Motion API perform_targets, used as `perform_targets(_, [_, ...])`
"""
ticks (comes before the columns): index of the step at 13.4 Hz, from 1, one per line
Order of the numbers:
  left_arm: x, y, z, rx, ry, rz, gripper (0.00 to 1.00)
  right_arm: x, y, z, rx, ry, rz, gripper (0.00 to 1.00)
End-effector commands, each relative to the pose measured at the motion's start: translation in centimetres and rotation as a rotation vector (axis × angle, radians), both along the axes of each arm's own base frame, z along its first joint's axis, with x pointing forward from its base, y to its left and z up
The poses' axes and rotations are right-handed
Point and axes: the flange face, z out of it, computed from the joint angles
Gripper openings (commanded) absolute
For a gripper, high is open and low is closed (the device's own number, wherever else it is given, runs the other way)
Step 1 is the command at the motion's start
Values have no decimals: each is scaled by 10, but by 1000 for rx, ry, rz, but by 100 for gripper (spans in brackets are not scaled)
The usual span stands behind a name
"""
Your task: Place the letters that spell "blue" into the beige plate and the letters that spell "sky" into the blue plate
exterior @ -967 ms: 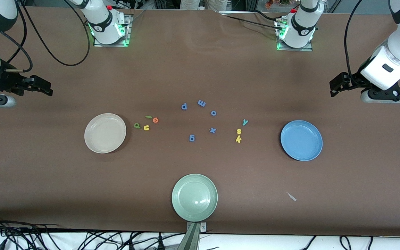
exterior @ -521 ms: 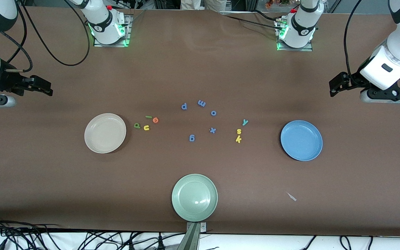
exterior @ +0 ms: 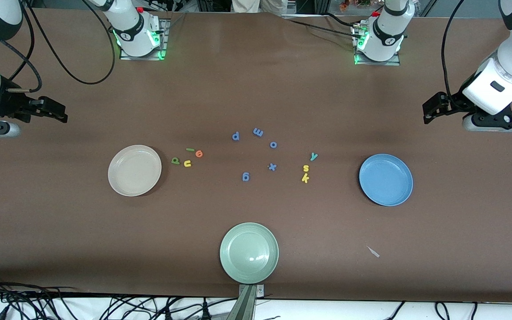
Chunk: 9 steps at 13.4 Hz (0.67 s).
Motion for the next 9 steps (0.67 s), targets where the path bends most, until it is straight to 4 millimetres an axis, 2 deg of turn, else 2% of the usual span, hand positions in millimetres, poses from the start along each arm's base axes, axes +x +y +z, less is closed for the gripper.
perform_targets(1, [0,-1,8,-13,0,-20,100,2,2,4,8,5,10,100])
perform_targets(9, [-1,-9,8,-12,0,-28,100,2,2,2,7,8,11,100])
